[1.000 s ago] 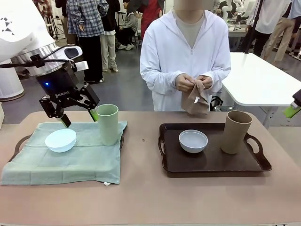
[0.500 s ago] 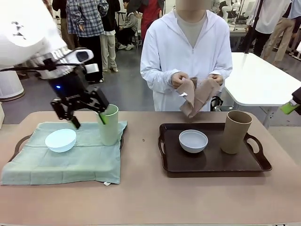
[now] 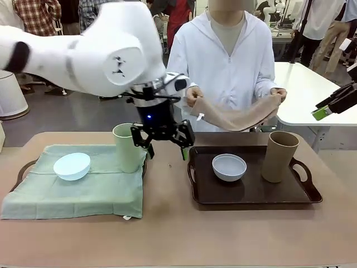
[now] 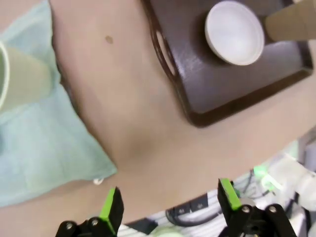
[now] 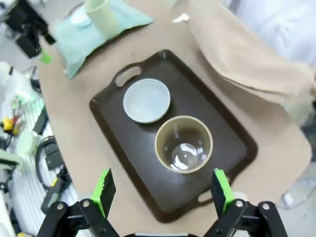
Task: Set up a tray with a mat and arrange the tableware.
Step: Pick up the Picnic Bowl and Reusable plastic cup from the Handle tray in front of the human's position and hold them in the air.
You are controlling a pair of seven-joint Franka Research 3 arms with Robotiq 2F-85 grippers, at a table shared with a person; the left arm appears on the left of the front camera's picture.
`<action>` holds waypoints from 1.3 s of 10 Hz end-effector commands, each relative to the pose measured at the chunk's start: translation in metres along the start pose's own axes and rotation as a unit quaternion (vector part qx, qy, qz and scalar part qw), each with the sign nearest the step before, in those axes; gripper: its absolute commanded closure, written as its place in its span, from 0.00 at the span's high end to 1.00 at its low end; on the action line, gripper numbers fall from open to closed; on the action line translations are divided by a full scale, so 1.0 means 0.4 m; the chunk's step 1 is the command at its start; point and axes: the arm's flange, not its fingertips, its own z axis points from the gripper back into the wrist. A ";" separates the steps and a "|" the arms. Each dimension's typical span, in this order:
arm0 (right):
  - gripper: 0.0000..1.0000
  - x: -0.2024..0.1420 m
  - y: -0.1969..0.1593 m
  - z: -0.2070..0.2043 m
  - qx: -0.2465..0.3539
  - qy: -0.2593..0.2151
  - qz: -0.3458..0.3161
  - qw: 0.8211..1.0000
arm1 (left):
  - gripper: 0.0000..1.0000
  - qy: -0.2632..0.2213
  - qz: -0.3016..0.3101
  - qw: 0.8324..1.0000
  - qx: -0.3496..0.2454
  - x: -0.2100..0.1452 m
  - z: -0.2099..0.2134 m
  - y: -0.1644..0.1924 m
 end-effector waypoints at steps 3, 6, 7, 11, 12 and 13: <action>1.00 -0.009 -0.017 -0.009 0.018 0.000 0.020 1.000 | 1.00 0.000 0.002 1.000 0.008 0.033 -0.032 -0.018; 1.00 -0.024 -0.034 -0.007 0.031 0.009 0.023 0.999 | 1.00 0.000 0.002 1.000 0.008 0.033 -0.032 -0.018; 1.00 -0.022 -0.056 -0.009 0.083 0.024 0.189 0.978 | 1.00 0.000 0.006 1.000 0.008 0.058 -0.044 -0.034; 1.00 -0.064 -0.232 -0.044 0.178 0.022 0.374 0.910 | 1.00 -0.010 -0.028 0.999 0.027 0.083 -0.094 -0.180; 1.00 -0.071 -0.274 -0.054 0.192 -0.006 0.367 0.910 | 1.00 -0.012 -0.037 0.999 0.032 0.087 -0.105 -0.204; 1.00 -0.076 -0.303 -0.076 0.200 -0.009 0.368 0.908 | 1.00 -0.011 -0.039 0.999 0.028 0.098 -0.119 -0.218</action>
